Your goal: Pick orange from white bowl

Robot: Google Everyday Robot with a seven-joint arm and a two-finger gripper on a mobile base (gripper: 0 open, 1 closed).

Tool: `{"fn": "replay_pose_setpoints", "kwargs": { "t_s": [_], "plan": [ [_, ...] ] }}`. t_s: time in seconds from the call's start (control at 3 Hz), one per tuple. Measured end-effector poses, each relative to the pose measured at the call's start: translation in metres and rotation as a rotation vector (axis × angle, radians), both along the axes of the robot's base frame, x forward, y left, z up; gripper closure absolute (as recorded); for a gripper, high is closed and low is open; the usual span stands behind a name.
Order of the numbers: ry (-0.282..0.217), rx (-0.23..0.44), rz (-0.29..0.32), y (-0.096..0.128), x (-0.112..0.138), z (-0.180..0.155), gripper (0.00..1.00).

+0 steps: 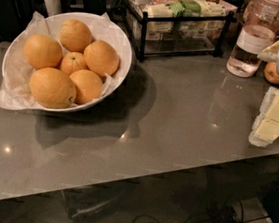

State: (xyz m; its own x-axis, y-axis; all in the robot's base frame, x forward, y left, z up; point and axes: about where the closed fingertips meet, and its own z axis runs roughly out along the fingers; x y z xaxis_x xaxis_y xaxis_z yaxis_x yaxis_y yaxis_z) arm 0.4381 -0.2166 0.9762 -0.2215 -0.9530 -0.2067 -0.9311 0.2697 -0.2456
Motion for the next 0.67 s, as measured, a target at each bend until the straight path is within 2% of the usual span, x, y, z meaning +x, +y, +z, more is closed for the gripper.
{"fn": "replay_pose_setpoints", "kwargs": {
  "t_s": [0.33,0.67],
  "plan": [
    [0.000,0.000,0.000,0.000,0.000,0.000,0.00],
    [-0.007,0.007,0.040,0.014,0.004,0.003,0.00]
  ]
}}
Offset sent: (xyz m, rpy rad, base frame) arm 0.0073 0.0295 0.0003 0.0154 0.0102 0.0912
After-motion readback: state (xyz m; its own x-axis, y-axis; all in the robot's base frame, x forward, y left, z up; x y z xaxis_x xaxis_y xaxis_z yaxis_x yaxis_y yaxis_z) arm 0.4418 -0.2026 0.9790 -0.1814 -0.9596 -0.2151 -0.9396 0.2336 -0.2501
